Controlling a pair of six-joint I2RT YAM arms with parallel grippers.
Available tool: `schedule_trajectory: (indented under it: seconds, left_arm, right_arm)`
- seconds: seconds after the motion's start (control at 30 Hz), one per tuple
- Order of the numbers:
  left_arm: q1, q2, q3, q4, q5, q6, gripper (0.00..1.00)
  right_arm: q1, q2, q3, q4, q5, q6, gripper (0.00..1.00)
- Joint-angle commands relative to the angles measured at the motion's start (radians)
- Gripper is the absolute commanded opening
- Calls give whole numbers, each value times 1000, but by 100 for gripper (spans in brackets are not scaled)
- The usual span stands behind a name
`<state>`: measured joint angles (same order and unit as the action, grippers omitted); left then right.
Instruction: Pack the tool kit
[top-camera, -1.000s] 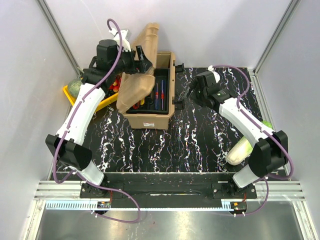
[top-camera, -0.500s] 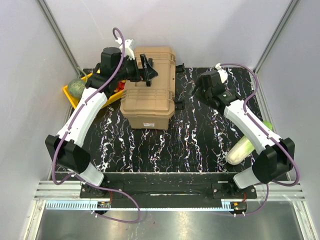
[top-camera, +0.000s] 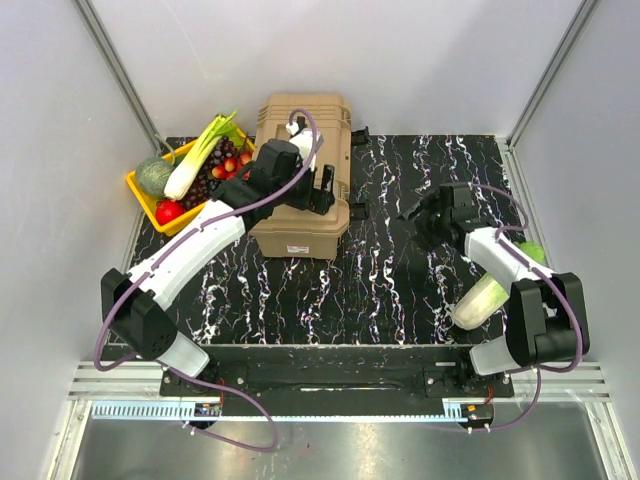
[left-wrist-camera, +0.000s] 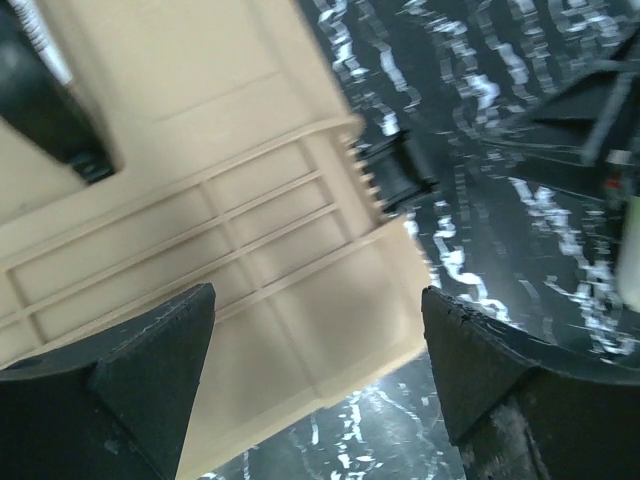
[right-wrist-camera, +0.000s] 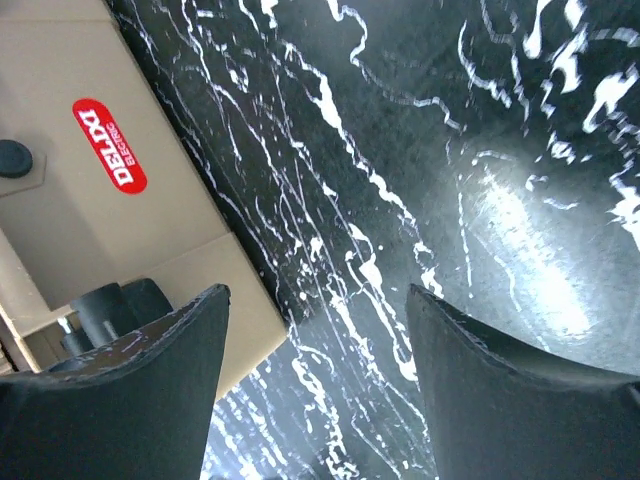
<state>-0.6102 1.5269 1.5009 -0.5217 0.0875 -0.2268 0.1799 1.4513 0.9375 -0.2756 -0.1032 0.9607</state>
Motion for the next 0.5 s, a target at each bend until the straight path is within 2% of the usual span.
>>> schedule_trajectory:
  seconds: [0.0,0.23,0.47]
  left_arm:
    - [-17,-14,-68,-37,-271,67,87]
    - [-92,47,-85,-127,-388,118,89]
    - [-149,105,-126,-147,-374,124,89]
  right_arm:
    - [-2,15,-84,266,-202,142,75]
    - [1,139,-181,611,-374,279,74]
    - [33,240,-183,792,-435,360,74]
